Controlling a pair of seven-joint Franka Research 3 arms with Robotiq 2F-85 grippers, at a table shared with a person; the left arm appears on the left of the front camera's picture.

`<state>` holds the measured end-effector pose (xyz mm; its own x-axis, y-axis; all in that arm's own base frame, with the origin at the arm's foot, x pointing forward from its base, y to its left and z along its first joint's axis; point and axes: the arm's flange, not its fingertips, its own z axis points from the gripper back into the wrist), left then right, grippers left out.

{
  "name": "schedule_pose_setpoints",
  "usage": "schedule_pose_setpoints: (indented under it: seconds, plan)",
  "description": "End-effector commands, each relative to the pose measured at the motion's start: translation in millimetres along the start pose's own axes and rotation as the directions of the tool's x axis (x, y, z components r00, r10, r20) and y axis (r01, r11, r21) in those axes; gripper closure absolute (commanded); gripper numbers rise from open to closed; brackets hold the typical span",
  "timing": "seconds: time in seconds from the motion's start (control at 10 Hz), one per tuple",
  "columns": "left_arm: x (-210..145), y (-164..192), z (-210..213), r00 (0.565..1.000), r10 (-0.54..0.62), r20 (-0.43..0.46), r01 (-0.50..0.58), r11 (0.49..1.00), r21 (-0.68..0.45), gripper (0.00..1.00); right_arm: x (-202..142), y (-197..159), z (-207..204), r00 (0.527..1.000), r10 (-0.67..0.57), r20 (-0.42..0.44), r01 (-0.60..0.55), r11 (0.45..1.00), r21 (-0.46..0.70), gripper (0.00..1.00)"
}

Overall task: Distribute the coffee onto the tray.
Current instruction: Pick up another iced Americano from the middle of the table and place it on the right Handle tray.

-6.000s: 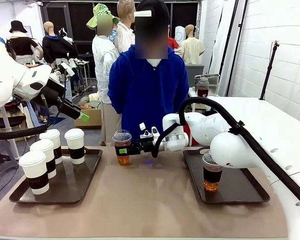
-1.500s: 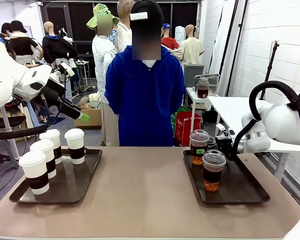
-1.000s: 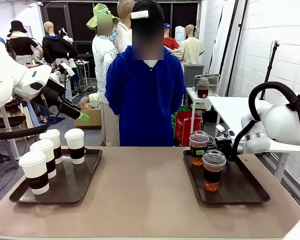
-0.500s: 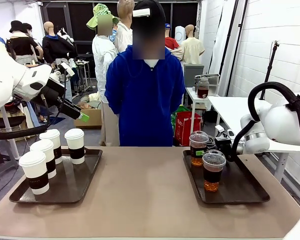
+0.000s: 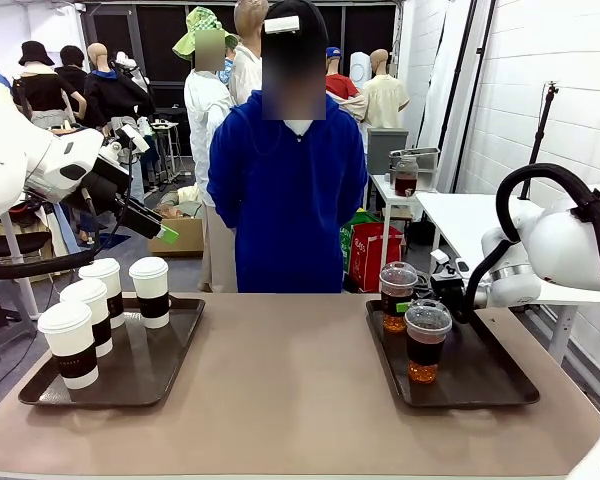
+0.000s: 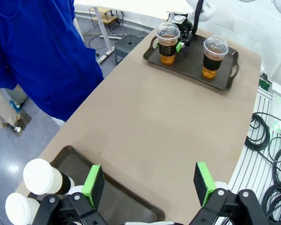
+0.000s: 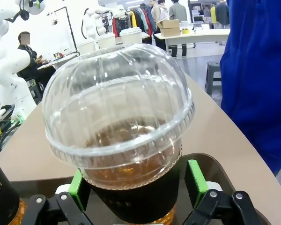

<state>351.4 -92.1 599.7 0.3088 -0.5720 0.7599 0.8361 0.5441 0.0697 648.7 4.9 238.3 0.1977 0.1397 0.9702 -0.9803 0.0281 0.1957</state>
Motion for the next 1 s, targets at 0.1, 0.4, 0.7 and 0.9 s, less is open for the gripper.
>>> schedule_pose_setpoints:
  seconds: [0.1,0.4,0.7,0.9]
  plan:
    - [-1.6,0.8,0.4,1.0,0.002,0.003,-0.002,1.0,-0.009,0.0,5.2,5.6,9.5,0.998,-0.03,-0.047,0.029,0.999,-0.029,0.0]
    - [-1.6,0.8,0.4,1.0,0.002,0.003,-0.002,1.0,-0.009,0.0,1.6,8.5,34.2,0.997,-0.05,-0.063,0.045,0.996,-0.073,0.0]
    - [-1.6,0.8,0.4,1.0,0.002,0.003,-0.002,1.0,-0.009,0.0,-2.4,13.9,57.9,0.994,-0.074,-0.079,0.065,0.992,-0.11,0.0]
    - [-1.6,0.8,0.4,1.0,0.002,0.003,-0.002,1.0,-0.009,0.0,-4.1,18.3,70.0,0.994,-0.078,-0.075,0.068,0.989,-0.133,0.0]
